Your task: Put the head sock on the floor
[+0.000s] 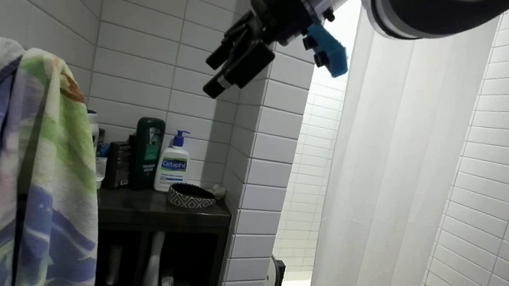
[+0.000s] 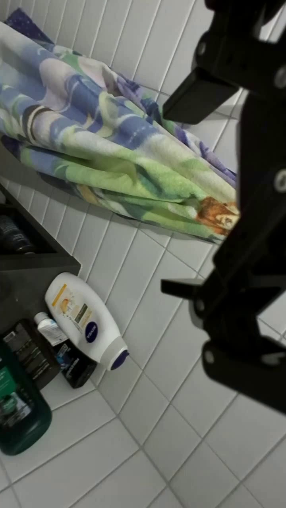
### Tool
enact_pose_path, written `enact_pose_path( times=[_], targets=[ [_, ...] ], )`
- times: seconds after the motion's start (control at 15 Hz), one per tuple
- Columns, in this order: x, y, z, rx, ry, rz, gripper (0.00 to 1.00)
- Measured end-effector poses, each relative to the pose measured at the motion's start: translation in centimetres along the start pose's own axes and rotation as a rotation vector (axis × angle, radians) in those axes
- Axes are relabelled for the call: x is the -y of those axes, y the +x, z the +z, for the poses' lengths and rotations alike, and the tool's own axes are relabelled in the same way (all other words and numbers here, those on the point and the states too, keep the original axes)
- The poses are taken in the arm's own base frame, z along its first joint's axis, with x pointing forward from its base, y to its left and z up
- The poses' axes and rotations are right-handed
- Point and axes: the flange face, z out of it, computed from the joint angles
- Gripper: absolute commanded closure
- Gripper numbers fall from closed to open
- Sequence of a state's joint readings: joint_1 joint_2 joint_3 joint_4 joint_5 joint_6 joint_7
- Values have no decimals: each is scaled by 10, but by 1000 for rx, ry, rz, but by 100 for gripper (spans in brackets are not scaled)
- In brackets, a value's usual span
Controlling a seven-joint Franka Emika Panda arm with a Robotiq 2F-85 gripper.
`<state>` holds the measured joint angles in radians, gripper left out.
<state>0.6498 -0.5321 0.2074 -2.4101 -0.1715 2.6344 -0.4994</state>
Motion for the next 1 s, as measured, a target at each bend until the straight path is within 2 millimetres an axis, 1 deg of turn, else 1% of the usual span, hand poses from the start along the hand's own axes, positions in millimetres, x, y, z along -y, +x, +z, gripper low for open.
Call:
enact_pose_path(
  times=[0.2,0.53,0.8,1.0],
  targets=[
    [5,-20,-10,62,17,18,0],
    [22,-56,-25,149,40,88,0],
    [41,-82,-32,206,38,200,0],
    [59,-109,-34,301,33,287,0]
  ],
)
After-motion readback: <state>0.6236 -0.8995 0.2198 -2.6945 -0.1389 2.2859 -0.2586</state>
